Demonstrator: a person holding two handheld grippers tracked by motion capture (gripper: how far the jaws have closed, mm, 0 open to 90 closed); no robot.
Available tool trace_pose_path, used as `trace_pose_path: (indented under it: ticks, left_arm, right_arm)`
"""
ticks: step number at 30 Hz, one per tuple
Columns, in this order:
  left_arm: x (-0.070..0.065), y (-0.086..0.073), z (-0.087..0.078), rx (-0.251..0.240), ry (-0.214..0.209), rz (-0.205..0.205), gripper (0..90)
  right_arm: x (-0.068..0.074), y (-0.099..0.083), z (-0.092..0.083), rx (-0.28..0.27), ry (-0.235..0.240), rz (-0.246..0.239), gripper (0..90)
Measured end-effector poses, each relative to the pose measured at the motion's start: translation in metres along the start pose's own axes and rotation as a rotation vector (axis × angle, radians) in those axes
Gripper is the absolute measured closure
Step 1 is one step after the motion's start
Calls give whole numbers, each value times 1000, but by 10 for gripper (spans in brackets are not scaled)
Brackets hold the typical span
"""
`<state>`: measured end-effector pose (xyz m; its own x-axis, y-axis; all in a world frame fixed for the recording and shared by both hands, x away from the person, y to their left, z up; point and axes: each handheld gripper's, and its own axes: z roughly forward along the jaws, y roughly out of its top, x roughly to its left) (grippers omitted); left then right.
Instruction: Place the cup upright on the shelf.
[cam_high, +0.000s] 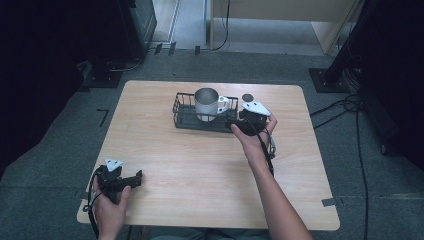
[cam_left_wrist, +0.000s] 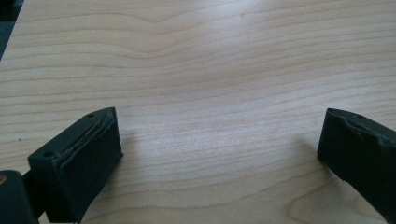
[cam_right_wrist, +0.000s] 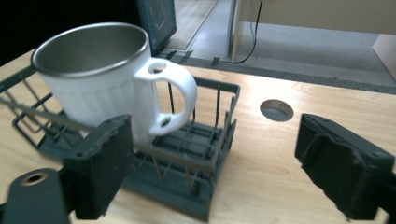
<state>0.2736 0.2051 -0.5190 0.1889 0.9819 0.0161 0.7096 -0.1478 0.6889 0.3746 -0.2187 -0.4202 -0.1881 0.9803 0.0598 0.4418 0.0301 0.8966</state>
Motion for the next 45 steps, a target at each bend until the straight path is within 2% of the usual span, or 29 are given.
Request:
trace_pose_path:
  ticks: [3, 12, 23, 45]
  left_arm:
    - [0, 0, 0, 0, 0, 0, 0]
    - [0, 0, 0, -2, 0, -3, 0]
    - [0, 0, 0, 1, -1, 1, 0]
    - [0, 0, 0, 1, -1, 1, 0]
  right_arm:
    - [-6, -5, -10, 18, 26, -18, 16]
    - [-22, -19, -36, 26, 44, -32, 0]
    - [-43, -36, -58, 39, 19, -36, 0]
    - [-89, -77, -87, 80, -53, 5, 0]
